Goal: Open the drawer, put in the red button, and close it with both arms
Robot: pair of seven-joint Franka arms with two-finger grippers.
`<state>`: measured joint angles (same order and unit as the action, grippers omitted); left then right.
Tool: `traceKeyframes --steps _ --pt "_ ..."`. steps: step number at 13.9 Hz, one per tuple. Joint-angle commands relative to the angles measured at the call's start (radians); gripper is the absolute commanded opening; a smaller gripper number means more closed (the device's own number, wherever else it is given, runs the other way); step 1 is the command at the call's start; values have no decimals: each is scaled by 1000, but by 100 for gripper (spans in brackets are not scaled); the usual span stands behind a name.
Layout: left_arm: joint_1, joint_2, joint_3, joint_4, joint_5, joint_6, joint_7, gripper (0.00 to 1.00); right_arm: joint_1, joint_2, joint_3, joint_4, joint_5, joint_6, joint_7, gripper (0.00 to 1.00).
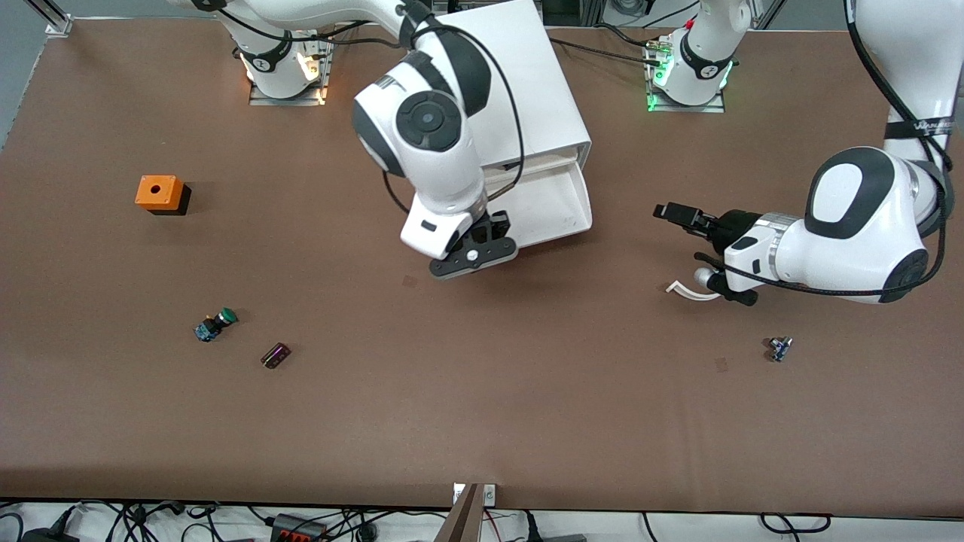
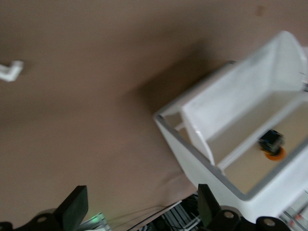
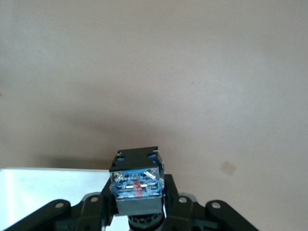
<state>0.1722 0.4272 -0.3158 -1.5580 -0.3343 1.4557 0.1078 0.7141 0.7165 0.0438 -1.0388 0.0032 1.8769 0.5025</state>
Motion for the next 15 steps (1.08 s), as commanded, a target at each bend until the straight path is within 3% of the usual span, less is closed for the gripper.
traceKeyframes --steps 1,3,5,8,15 --pt "-14 15 -9 71 179 -18 -71 100 24 17 5 3 39 22 99 0" --pt "-34 22 -16 119 370 -20 -57 100 31 35 4 3 98 33 100 0" --pt "-53 109 -5 215 441 8 -59 100 50 64 11 3 100 34 102 0" --pt "-11 235 -3 349 417 115 -60 100 74 90 13 -4 101 19 108 0" --pt "-17 242 -3 349 403 117 -74 100 99 116 13 -9 127 -7 134 0"
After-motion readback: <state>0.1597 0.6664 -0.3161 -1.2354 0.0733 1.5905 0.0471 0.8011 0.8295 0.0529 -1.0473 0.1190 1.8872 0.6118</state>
